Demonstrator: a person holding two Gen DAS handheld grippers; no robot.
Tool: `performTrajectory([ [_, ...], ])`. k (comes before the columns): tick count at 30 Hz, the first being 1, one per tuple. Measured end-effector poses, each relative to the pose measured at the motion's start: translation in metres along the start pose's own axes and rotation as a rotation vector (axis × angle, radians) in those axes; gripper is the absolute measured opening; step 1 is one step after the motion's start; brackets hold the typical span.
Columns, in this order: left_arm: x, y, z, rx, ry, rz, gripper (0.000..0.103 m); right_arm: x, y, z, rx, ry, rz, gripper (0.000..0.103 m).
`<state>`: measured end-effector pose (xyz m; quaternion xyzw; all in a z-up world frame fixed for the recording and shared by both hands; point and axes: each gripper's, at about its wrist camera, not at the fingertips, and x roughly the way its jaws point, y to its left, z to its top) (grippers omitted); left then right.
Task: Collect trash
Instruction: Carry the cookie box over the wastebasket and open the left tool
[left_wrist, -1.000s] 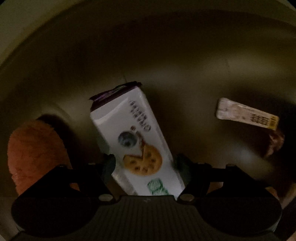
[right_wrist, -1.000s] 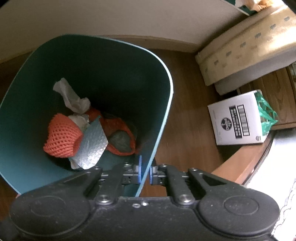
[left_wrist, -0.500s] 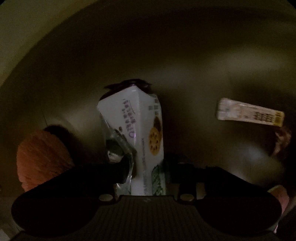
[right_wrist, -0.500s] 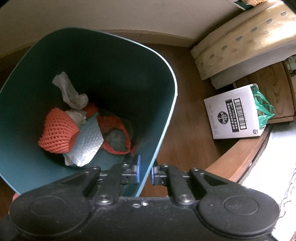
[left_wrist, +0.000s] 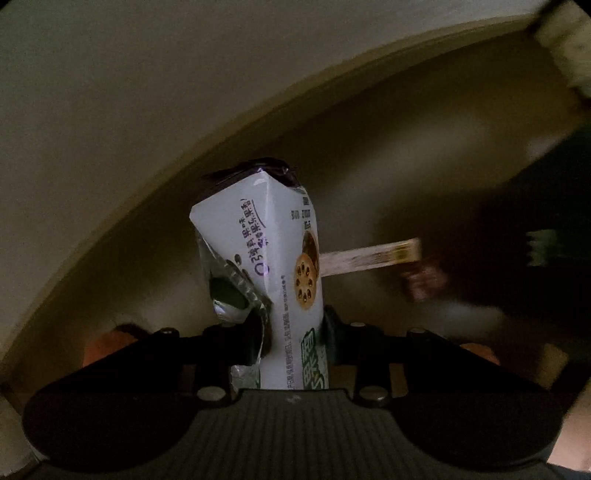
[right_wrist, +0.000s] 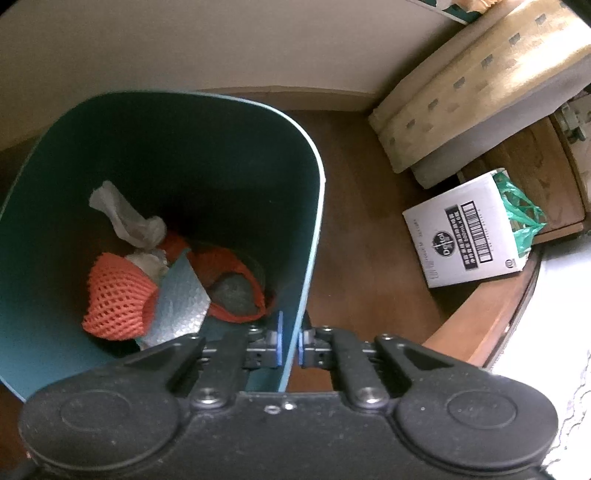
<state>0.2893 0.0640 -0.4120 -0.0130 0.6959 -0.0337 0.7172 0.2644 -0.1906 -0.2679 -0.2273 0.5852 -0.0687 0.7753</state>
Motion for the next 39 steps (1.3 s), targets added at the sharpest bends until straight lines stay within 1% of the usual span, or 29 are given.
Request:
performTrajectory([
  [5,-0.060,-0.026,0.008,0.010,-0.066,-0.068,0.032,-0.003,0.001,-0.002,-0.001,-0.018,0.017,0.006],
  [13,-0.143,-0.071,0.012,0.101,-0.209,-0.148,0.032,-0.005,0.000,-0.008,0.009,-0.048,0.041,0.006],
  [17,-0.174,-0.100,0.011,0.186,-0.265,-0.203,0.032,-0.007,-0.004,-0.009,0.035,-0.064,0.075,0.007],
  [19,-0.184,-0.121,0.012,0.238,-0.279,-0.207,0.032,-0.008,-0.006,-0.010,0.043,-0.074,0.095,0.007],
  [21,-0.191,-0.144,0.013,0.280,-0.284,-0.195,0.032,-0.008,-0.007,-0.011,0.041,-0.089,0.112,0.007],
  [23,-0.188,-0.173,0.013,0.310,-0.276,-0.202,0.032,-0.007,-0.009,-0.012,0.046,-0.109,0.135,0.007],
  [25,-0.179,-0.199,0.014,0.330,-0.239,-0.228,0.033,-0.004,-0.015,-0.012,0.065,-0.120,0.158,0.007],
  [28,-0.163,-0.228,0.014,0.333,-0.181,-0.195,0.033,0.001,-0.020,-0.010,0.076,-0.136,0.176,0.005],
  [30,-0.156,-0.239,0.014,0.343,-0.162,-0.173,0.033,0.004,-0.022,-0.009,0.083,-0.142,0.189,0.005],
  [31,-0.156,-0.241,0.012,0.351,-0.156,-0.172,0.033,0.004,-0.022,-0.008,0.079,-0.146,0.187,0.005],
  [33,-0.145,-0.251,0.019,0.370,-0.137,-0.189,0.033,0.007,-0.022,-0.007,0.073,-0.149,0.178,0.004],
  [35,-0.131,-0.259,0.024,0.399,-0.128,-0.188,0.033,0.010,-0.023,-0.007,0.072,-0.146,0.162,0.003],
  [38,-0.109,-0.265,0.031,0.400,-0.091,-0.193,0.043,0.016,-0.027,-0.007,0.090,-0.118,0.150,0.003],
  [39,-0.103,-0.264,0.032,0.394,-0.071,-0.217,0.046,0.017,-0.027,-0.008,0.093,-0.108,0.149,0.003],
])
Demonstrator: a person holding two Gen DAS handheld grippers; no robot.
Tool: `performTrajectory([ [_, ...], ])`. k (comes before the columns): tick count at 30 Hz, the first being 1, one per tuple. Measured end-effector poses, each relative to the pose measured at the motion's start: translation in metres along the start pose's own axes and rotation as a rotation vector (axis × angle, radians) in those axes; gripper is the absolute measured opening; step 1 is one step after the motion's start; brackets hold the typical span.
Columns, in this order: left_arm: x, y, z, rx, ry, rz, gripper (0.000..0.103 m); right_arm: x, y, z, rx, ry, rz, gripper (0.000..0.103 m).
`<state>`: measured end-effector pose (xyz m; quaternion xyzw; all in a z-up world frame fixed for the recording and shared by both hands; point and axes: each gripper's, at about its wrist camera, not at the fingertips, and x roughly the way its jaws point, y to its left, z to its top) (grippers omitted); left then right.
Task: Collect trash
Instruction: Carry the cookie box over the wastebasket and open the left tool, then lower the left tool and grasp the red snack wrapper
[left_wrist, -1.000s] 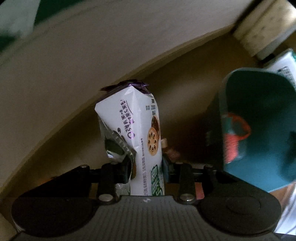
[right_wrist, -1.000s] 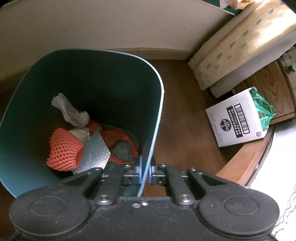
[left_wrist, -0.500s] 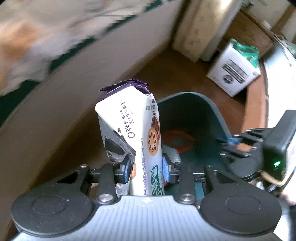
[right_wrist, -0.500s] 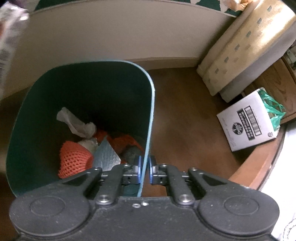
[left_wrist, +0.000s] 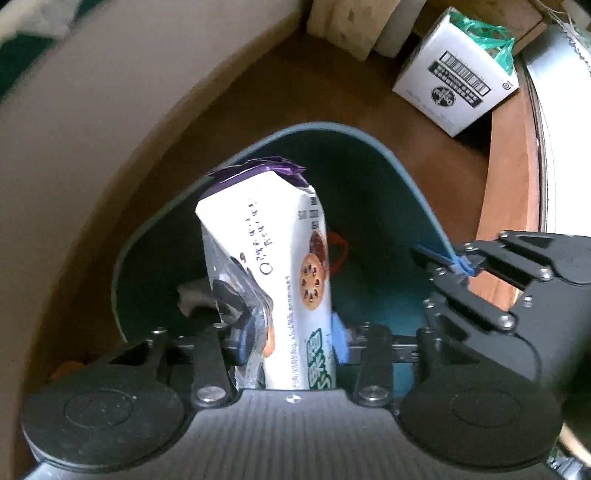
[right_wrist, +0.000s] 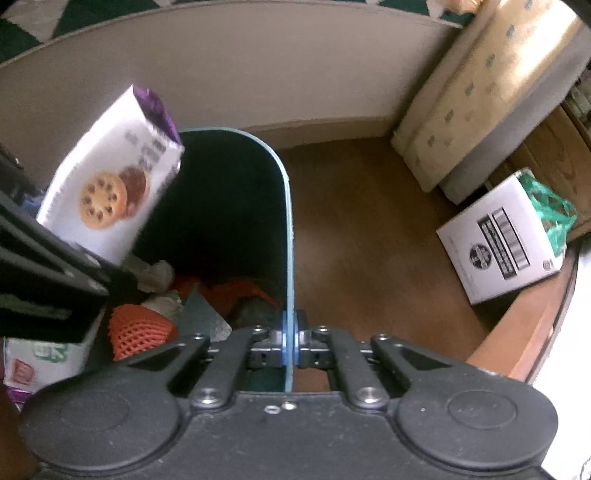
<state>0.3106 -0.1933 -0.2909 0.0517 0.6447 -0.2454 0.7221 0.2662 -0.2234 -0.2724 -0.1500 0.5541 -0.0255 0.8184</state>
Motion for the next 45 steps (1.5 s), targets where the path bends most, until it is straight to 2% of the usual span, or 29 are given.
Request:
performTrajectory([
  [1,-0.002,0.003,-0.002,-0.003,0.006,-0.018,0.049,0.001,-0.002,0.000,0.003,0.010,-0.002,0.003],
  [2,0.001,0.004,-0.002,0.000,0.010,-0.031,0.056,0.003,-0.004,0.000,0.007,0.020,-0.002,0.003],
  [6,0.001,0.009,-0.002,0.020,-0.019,-0.082,0.065,0.012,-0.016,-0.002,0.028,0.060,0.008,0.003],
  [11,-0.014,0.023,-0.009,0.028,-0.046,-0.130,0.067,0.022,-0.028,-0.003,0.071,0.086,0.016,0.004],
  [14,-0.025,0.030,-0.013,0.042,-0.070,-0.146,0.067,0.029,-0.032,-0.006,0.077,0.093,0.013,0.012],
  [16,-0.032,0.036,-0.015,0.047,-0.093,-0.161,0.067,0.032,-0.036,-0.010,0.079,0.099,0.004,0.013],
  [18,-0.041,0.046,-0.020,0.042,-0.110,-0.154,0.067,0.036,-0.041,-0.012,0.099,0.111,0.018,0.018],
  [22,-0.048,0.069,-0.029,-0.002,-0.135,-0.140,0.067,0.044,-0.049,-0.014,0.107,0.138,0.024,0.020],
  [26,-0.048,0.091,-0.035,-0.039,-0.154,-0.098,0.075,0.049,-0.054,-0.013,0.112,0.161,0.023,0.022],
  [29,-0.041,0.108,-0.034,-0.090,-0.161,-0.098,0.075,0.051,-0.053,-0.007,0.088,0.164,0.053,0.024],
  [31,-0.035,0.118,-0.034,-0.113,-0.161,-0.082,0.075,0.056,-0.051,-0.001,0.047,0.163,0.070,0.030],
  [33,-0.025,0.126,-0.032,-0.126,-0.159,-0.061,0.075,0.061,-0.052,0.005,0.030,0.161,0.088,0.046],
  [34,-0.019,0.130,-0.031,-0.130,-0.156,-0.051,0.076,0.065,-0.053,0.008,0.032,0.163,0.098,0.047],
  [35,-0.011,0.134,-0.031,-0.133,-0.149,-0.034,0.076,0.067,-0.054,0.010,0.038,0.164,0.108,0.045],
  [37,0.008,0.142,-0.032,-0.124,-0.117,0.016,0.076,0.070,-0.058,0.015,0.060,0.147,0.092,0.019],
  [38,0.019,0.145,-0.033,-0.112,-0.099,0.041,0.076,0.071,-0.061,0.017,0.065,0.145,0.083,0.010],
  [42,0.061,0.159,-0.044,-0.063,-0.027,0.117,0.076,0.072,-0.070,0.022,0.102,0.120,0.096,0.008],
  [45,0.092,0.161,-0.052,-0.029,0.043,0.132,0.076,0.077,-0.084,0.028,0.168,0.111,0.086,0.010],
])
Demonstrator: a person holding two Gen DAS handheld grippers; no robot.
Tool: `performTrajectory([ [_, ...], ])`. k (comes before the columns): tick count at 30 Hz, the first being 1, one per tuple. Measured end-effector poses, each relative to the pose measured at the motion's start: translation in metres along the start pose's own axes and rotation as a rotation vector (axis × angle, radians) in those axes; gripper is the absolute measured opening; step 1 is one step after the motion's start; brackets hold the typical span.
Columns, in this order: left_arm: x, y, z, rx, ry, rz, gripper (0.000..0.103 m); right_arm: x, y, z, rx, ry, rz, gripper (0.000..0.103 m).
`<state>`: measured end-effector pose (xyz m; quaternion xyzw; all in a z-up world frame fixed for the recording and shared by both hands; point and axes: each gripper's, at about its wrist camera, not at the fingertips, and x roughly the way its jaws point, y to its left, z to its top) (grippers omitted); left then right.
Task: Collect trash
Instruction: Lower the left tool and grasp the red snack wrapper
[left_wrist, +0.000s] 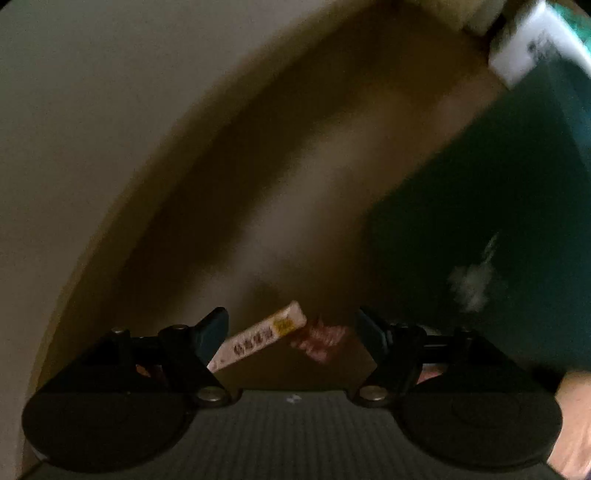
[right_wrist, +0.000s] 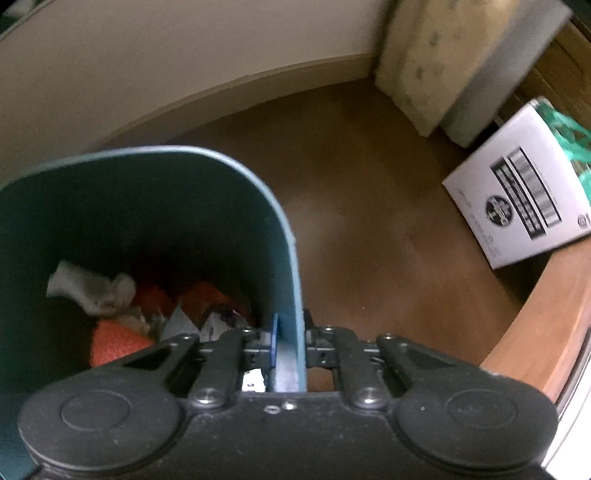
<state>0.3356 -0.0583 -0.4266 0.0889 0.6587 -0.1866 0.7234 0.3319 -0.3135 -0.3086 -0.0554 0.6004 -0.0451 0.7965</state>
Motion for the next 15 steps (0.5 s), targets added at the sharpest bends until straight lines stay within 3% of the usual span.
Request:
performTrajectory([
  [3,0.033,-0.011,-0.007,0.017,0.069,-0.013,0.076,0.005,-0.021,0.010,0.072,-0.013,-0.044,0.012],
  [5,0.054,-0.014,-0.013,-0.023,0.124,-0.038,0.076,0.006,-0.035,0.016,0.131,-0.020,-0.065,0.013],
  [8,0.089,-0.014,-0.018,-0.185,0.193,-0.051,0.075,0.005,-0.044,0.019,0.168,-0.037,-0.078,0.013],
  [11,0.118,-0.008,-0.019,-0.335,0.219,-0.023,0.075,0.003,-0.042,0.020,0.168,-0.048,-0.073,0.014],
  [15,0.147,0.009,-0.021,-0.533,0.260,-0.043,0.075,0.001,-0.044,0.018,0.178,-0.053,-0.059,0.014],
])
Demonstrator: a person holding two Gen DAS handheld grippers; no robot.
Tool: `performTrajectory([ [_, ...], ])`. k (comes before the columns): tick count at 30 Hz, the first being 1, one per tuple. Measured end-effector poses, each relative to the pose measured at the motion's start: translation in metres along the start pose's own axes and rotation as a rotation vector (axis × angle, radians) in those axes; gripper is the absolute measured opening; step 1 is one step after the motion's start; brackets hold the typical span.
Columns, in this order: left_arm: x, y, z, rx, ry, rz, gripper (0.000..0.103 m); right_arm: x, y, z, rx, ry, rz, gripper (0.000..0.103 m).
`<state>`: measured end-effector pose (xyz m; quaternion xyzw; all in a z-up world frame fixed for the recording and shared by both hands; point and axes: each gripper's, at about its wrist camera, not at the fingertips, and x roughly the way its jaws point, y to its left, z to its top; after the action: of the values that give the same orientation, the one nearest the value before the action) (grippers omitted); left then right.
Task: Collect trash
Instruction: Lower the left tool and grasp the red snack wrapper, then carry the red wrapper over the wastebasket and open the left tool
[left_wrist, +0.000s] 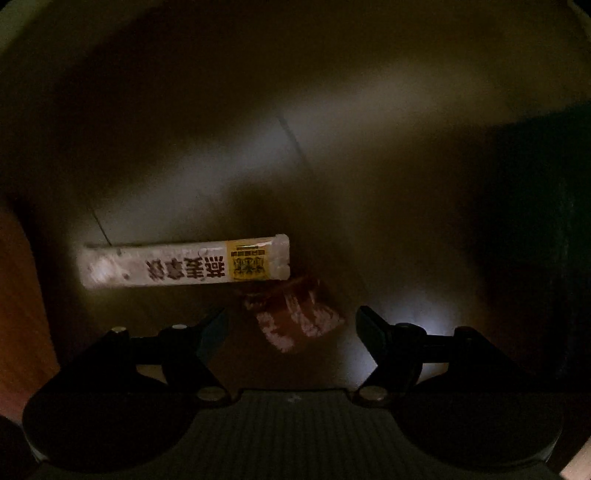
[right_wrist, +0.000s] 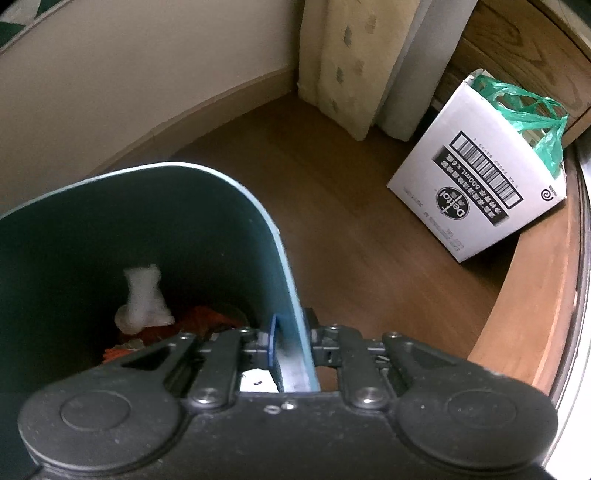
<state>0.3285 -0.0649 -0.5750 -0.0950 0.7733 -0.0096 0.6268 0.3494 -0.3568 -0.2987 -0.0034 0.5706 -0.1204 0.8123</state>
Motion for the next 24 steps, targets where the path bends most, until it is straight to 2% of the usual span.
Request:
performTrajectory([
  [4,0.016,0.011,0.008,-0.122,0.050,-0.028,0.075,0.004,-0.005,0.001,0.015,0.006,0.006,0.014],
  [7,0.018,0.012,0.007,-0.144,0.047,-0.016,0.074,0.007,-0.007,0.003,0.014,0.007,0.007,0.014],
  [8,0.018,0.010,0.005,-0.134,0.044,-0.009,0.074,0.008,-0.007,0.003,0.010,0.005,0.006,0.014],
  [10,0.017,0.006,0.002,-0.108,0.036,0.028,0.065,0.007,-0.006,0.003,0.000,0.001,0.006,0.014],
  [12,0.012,0.002,0.000,-0.090,0.034,0.049,0.047,0.006,-0.005,0.003,-0.005,-0.001,0.004,0.014],
  [14,0.008,-0.001,-0.003,-0.080,0.038,0.046,0.040,0.005,-0.003,0.002,-0.011,-0.004,0.000,0.014],
  [17,-0.002,-0.003,-0.006,-0.058,0.026,0.050,0.039,0.002,0.002,0.001,-0.031,-0.014,-0.010,0.014],
  [20,-0.017,0.002,-0.009,-0.023,0.021,0.018,0.039,-0.004,0.010,-0.001,-0.057,-0.038,-0.003,0.013],
  [24,-0.055,0.003,-0.019,0.051,-0.025,-0.009,0.039,-0.023,0.030,-0.008,-0.129,-0.077,-0.003,0.008],
])
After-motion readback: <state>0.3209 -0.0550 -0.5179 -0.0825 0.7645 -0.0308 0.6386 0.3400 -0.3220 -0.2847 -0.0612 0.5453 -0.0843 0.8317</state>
